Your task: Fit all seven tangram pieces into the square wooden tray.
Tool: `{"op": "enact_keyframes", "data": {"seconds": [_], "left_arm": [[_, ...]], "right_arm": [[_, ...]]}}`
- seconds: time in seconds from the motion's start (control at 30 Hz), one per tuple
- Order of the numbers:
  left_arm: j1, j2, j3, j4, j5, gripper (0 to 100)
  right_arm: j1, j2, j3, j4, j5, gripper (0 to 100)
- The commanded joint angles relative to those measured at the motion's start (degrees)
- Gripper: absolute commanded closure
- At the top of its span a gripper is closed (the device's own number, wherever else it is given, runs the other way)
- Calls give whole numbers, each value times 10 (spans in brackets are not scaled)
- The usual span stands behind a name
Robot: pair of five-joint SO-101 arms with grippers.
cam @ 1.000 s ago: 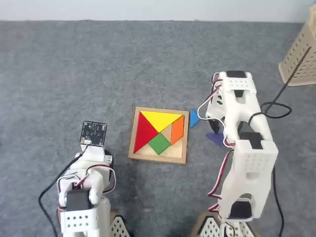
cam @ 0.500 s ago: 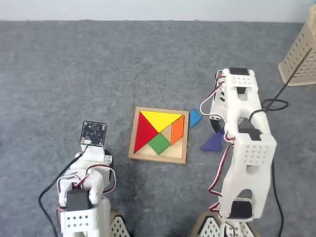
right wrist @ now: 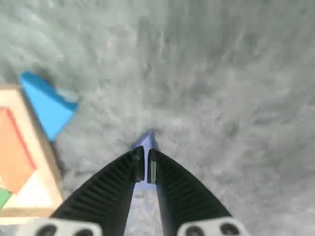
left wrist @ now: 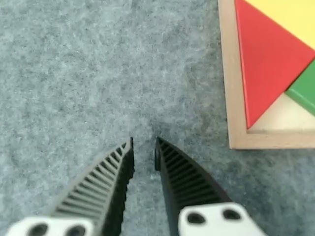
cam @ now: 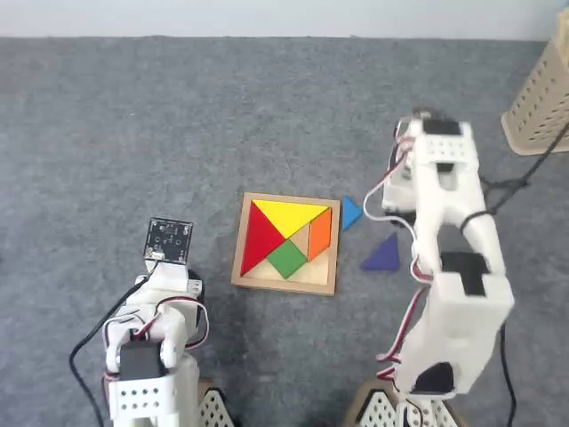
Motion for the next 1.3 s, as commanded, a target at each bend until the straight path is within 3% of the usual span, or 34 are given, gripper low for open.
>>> {"op": "enact_keyframes", "data": {"seconds": [0.0, 0.23, 0.77, 0.97, 1.27], "left_arm": [[1, -12, -6, 0, 4, 929], [1, -12, -6, 0, 4, 929], [1, -12, -6, 0, 4, 929], [1, -12, -6, 0, 4, 929], [1, -12, -6, 0, 4, 929]], "right_arm": [[-27, -84, 116, -60, -43, 978], [-72, -88, 155, -50, -120, 773], [-76, 36, 104, -15, -116, 792], [-75, 42, 79, -16, -116, 938], [-67, 39, 51, -18, -87, 990]]}}
